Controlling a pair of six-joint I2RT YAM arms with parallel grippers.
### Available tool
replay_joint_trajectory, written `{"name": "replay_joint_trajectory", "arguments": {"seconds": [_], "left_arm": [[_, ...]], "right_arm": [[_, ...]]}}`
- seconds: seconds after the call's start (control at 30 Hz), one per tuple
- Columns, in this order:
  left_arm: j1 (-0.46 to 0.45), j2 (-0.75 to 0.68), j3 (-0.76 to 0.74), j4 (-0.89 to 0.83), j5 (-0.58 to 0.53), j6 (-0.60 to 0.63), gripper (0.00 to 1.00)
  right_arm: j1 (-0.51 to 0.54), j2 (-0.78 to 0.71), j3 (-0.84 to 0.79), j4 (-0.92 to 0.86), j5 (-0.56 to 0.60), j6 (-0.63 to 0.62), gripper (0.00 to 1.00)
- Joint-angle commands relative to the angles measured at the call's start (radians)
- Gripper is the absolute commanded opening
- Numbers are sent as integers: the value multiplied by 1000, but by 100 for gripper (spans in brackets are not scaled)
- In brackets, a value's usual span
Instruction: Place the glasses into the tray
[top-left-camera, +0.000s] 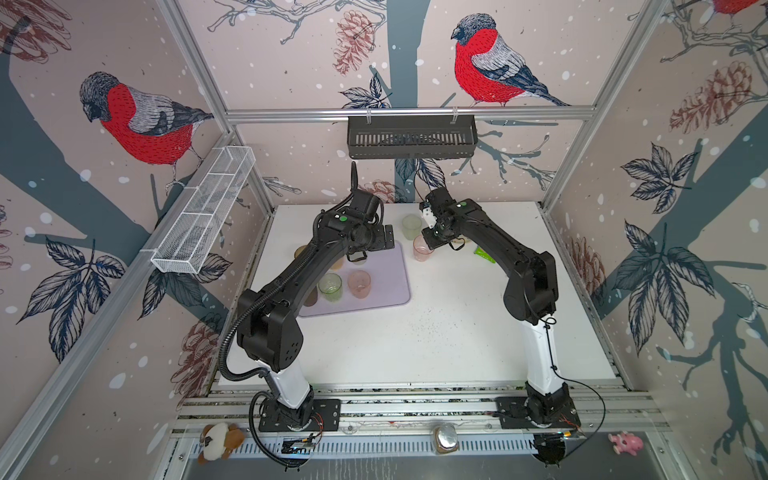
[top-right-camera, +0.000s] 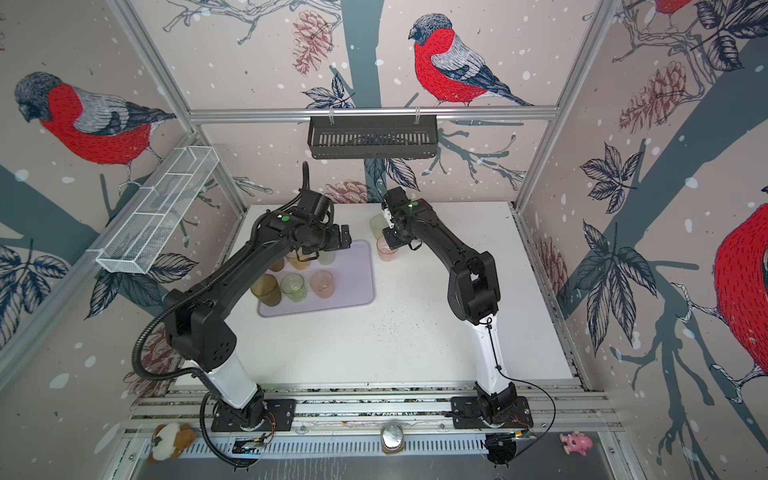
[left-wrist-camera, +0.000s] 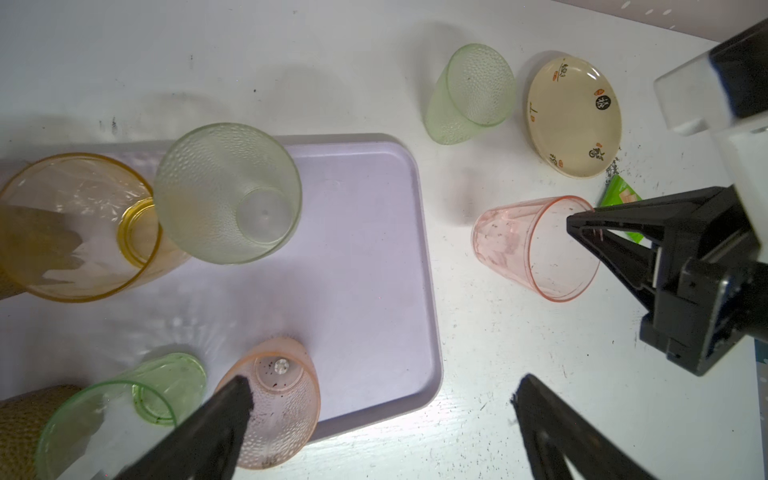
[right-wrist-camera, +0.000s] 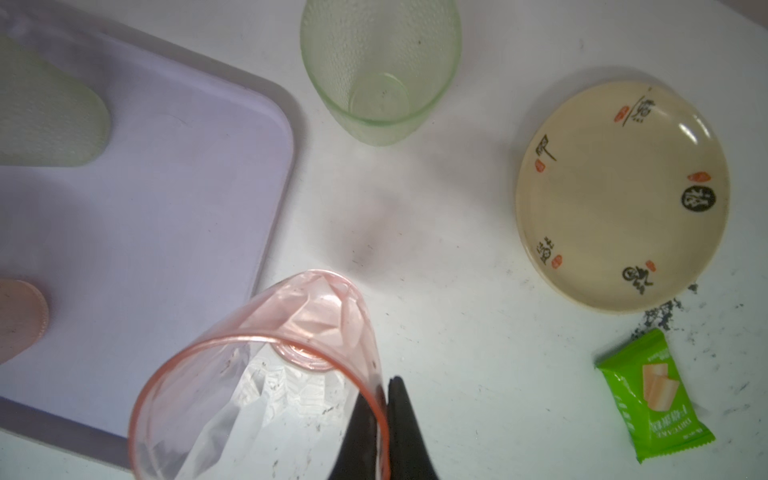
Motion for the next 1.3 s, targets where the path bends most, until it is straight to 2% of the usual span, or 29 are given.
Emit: {"name": "replay_joint_trajectory", "arguments": {"seconds": [0.0,0.2,0.47,0.67,1.0,1.27], "left_arm": [[12,-31,-19,-5,-18,8,99],[28,-80,-60,-14,-49,6,99],[33,-138,-92,-44,-113,16,99],[40,-200,-143,-54,-134,18,99],[40,-324,-252,-32,-198,13,99],[40,-335,-265,-42,-208,-2,99]], "right_arm": [[22,35,70,-56,27,14,2],[52,90,170,-88,41,18,2],[93,116,192,-23,38,43,2],[120,170,269,-32,61,66,2],[132,202,278,34,54,102,3],[132,228,281,88,29,125,3]]}}
